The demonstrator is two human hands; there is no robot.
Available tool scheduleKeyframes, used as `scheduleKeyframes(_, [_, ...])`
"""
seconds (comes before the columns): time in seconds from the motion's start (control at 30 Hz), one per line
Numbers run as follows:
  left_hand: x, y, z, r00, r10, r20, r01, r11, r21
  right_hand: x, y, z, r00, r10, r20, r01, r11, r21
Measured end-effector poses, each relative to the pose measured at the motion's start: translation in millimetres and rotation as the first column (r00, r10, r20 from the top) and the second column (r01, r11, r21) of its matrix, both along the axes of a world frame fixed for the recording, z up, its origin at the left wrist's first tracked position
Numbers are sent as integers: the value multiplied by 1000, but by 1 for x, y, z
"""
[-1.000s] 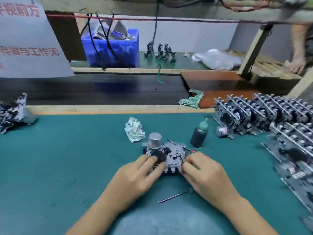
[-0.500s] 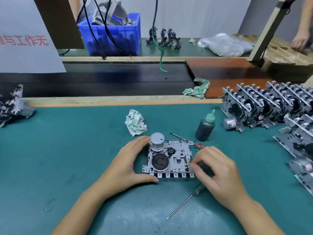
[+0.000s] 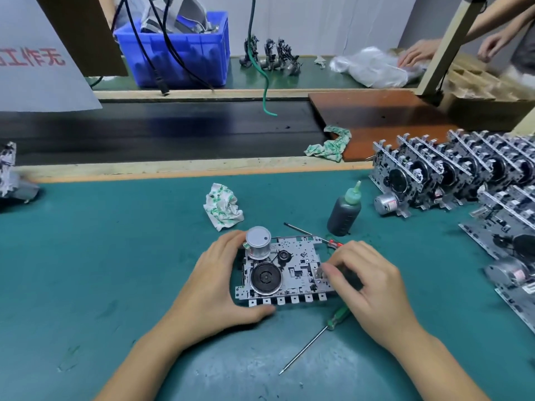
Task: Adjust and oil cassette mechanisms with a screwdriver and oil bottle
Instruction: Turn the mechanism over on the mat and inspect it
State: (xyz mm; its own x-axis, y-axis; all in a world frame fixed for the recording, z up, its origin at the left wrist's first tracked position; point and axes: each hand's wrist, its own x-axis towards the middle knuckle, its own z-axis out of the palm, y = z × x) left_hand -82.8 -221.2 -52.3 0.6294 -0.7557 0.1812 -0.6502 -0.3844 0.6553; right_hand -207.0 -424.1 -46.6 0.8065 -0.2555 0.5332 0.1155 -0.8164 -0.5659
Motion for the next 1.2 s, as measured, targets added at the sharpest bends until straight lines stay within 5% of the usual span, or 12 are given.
scheduleKeyframes(0.33, [6, 5, 4, 1000, 16, -12, -16, 1000, 3, -1, 1, 8, 998, -64, -17, 65, 991, 115])
scheduleKeyframes(0.47, [3, 13, 3, 1000, 3, -11, -2, 999, 47, -3, -2, 20, 962, 153, -228, -110, 976, 190])
scheduleKeyframes(0.6, [0, 15, 4, 1000, 5, 4, -5, 999, 48, 6, -4, 30, 793, 248, -557, -305, 952, -10])
scheduleKeyframes(0.77, [-1, 16, 3, 999, -30, -45, 32, 998, 54, 24, 5, 35, 727, 119, -676, -402, 872, -279])
scheduleKeyframes(1.2, [0, 18, 2, 998, -67, -13, 67, 997, 32, 33, 11, 40, 657, 82, -749, -414, 870, -268])
